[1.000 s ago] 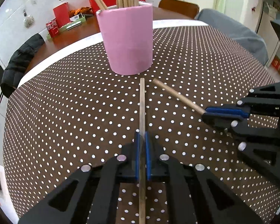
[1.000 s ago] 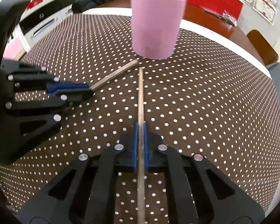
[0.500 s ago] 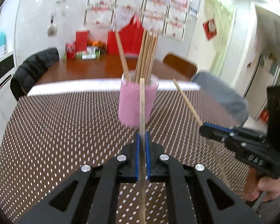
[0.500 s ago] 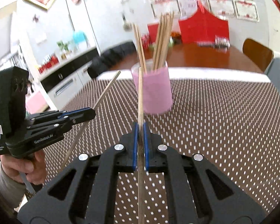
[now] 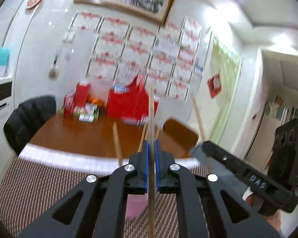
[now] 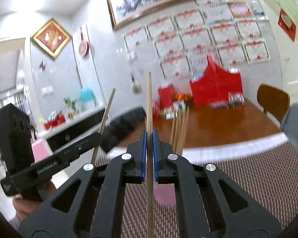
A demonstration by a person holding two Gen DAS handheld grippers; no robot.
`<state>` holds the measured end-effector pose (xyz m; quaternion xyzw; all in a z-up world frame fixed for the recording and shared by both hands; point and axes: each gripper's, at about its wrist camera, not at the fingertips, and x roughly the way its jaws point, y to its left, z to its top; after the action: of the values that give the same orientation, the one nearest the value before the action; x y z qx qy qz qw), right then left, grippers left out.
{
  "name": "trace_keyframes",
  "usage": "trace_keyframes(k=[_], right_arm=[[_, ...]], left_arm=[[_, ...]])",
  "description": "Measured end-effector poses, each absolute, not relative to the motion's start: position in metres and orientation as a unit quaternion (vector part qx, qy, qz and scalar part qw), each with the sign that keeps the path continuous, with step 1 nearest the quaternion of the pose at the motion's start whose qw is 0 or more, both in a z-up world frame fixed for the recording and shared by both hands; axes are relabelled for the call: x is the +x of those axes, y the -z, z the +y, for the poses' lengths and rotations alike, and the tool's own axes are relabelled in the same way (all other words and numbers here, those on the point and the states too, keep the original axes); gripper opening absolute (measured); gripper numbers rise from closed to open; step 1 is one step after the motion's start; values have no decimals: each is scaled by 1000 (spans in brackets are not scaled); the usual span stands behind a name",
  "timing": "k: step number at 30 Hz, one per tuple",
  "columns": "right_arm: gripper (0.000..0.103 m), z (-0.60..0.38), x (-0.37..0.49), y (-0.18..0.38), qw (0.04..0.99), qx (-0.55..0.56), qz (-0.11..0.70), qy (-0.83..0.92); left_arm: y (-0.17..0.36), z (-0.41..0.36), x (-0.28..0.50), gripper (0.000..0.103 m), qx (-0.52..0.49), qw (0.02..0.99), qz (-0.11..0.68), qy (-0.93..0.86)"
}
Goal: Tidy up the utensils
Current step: 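Lift both held chopsticks upright and carry them over the pink cup, then lower the chopsticks into the pink cup and open both grippers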
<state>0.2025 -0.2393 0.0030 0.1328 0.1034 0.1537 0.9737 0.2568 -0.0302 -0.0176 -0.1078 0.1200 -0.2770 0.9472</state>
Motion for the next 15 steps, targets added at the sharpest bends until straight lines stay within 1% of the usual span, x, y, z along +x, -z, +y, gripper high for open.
trace_keyframes(k=[3, 7, 11, 15], right_arm=[[6, -234, 230, -17, 976, 131, 82, -151], [6, -230, 268, -21, 977, 140, 66, -145], [6, -231, 303, -12, 978, 156, 52, -130], [6, -235, 326, -1, 977, 169, 48, -119]], left_arm=[[-4, -36, 279, 6, -121, 945, 74, 294], [-16, -44, 306, 6, -133, 942, 38, 307], [-13, -55, 336, 6, -141, 940, 6, 311], [3, -56, 363, 6, -166, 936, 2, 310]])
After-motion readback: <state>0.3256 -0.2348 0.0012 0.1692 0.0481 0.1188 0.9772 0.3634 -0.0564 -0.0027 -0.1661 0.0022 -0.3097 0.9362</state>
